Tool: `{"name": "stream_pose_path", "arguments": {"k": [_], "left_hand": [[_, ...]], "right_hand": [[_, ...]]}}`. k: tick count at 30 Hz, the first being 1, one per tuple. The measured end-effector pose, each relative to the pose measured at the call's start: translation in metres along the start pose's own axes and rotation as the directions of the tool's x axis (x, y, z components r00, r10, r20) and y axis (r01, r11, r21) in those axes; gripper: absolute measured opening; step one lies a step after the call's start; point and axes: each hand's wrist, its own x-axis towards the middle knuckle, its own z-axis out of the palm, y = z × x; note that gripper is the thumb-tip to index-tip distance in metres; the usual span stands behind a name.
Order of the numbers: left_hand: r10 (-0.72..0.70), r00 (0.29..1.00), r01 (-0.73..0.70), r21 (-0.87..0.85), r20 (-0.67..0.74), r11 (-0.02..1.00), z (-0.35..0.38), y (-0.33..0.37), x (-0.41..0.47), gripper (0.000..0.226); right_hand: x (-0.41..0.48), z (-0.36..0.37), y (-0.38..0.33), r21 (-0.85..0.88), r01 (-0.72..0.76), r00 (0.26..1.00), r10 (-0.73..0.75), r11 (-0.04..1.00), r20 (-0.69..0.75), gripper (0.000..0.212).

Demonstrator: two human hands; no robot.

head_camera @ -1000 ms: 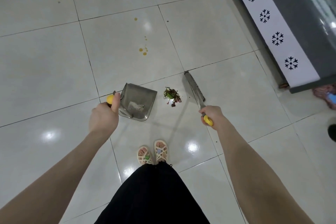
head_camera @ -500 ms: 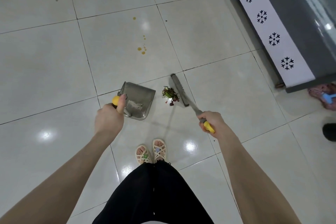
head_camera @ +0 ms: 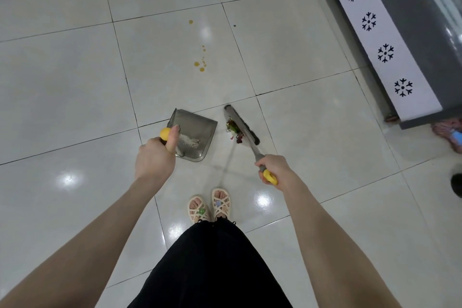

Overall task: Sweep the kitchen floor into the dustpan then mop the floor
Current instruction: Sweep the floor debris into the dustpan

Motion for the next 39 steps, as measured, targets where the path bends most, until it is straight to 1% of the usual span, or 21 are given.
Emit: {"name": "stream_pose_path", "arguments": {"k": [4, 6, 9, 11, 15, 18, 22, 26, 29, 33, 39], "left_hand": [[0.015, 1.0, -0.015, -0.003, 0.002, 1.0, -0.003, 0.001, -0.002, 0.068], [0.013, 1.0, -0.013, -0.007, 0.008, 1.0, -0.002, 0.003, -0.003, 0.067], [0.008, 1.0, -0.008, -0.007, 0.006, 1.0, 0.0, 0.003, -0.007, 0.067], [0.002, 1.0, -0.002, -0.011, 0.004, 1.0, 0.001, 0.003, -0.009, 0.066], [0.014, 1.0, -0.014, -0.039, 0.007, 0.999, 0.0, 0.006, -0.013, 0.063], [0.028, 1.0, -0.028, -0.051, 0.01, 0.998, 0.0, 0.003, -0.016, 0.063], [0.016, 1.0, -0.017, -0.109, -0.008, 0.994, -0.003, -0.002, -0.018, 0.067], [0.027, 0.999, -0.031, -0.157, -0.029, 0.987, -0.009, 0.013, -0.023, 0.069], [0.073, 0.997, -0.078, -0.171, -0.035, 0.982, -0.011, 0.031, -0.028, 0.071], [0.11, 0.993, -0.116, -0.163, -0.049, 0.98, -0.003, 0.06, -0.038, 0.071], [0.125, 0.989, -0.138, -0.169, -0.084, 0.976, 0.034, 0.106, -0.067, 0.068]], "right_hand": [[-0.008, -0.018, -0.006, 0.071, 0.04, 0.998, -0.036, 0.997, -0.06, 0.012], [-0.006, -0.019, -0.011, 0.042, 0.057, 0.995, -0.054, 0.997, -0.08, 0.016], [0.005, -0.009, -0.015, -0.05, 0.065, 0.992, -0.07, 0.997, -0.108, 0.02], [0.013, 0.001, -0.013, -0.069, 0.058, 0.992, -0.065, 0.996, -0.106, 0.019], [0.014, 0.016, 0.004, -0.113, 0.026, 0.998, -0.033, 0.993, -0.062, 0.011], [0.006, 0.012, 0.015, -0.04, 0.036, 0.997, -0.039, 0.999, -0.068, 0.013], [-0.008, -0.01, 0.019, 0.062, 0.083, 0.993, -0.077, 0.995, -0.094, 0.018], [-0.019, -0.039, 0.02, 0.1, 0.119, 0.986, -0.106, 0.988, -0.127, 0.019], [-0.022, -0.058, 0.017, 0.135, 0.133, 0.984, -0.114, 0.982, -0.14, 0.018], [-0.021, -0.089, 0.013, 0.23, 0.142, 0.982, -0.107, 0.963, -0.157, 0.018], [-0.017, -0.166, 0.015, 0.242, 0.131, 0.979, -0.087, 0.961, -0.186, 0.022]]}}
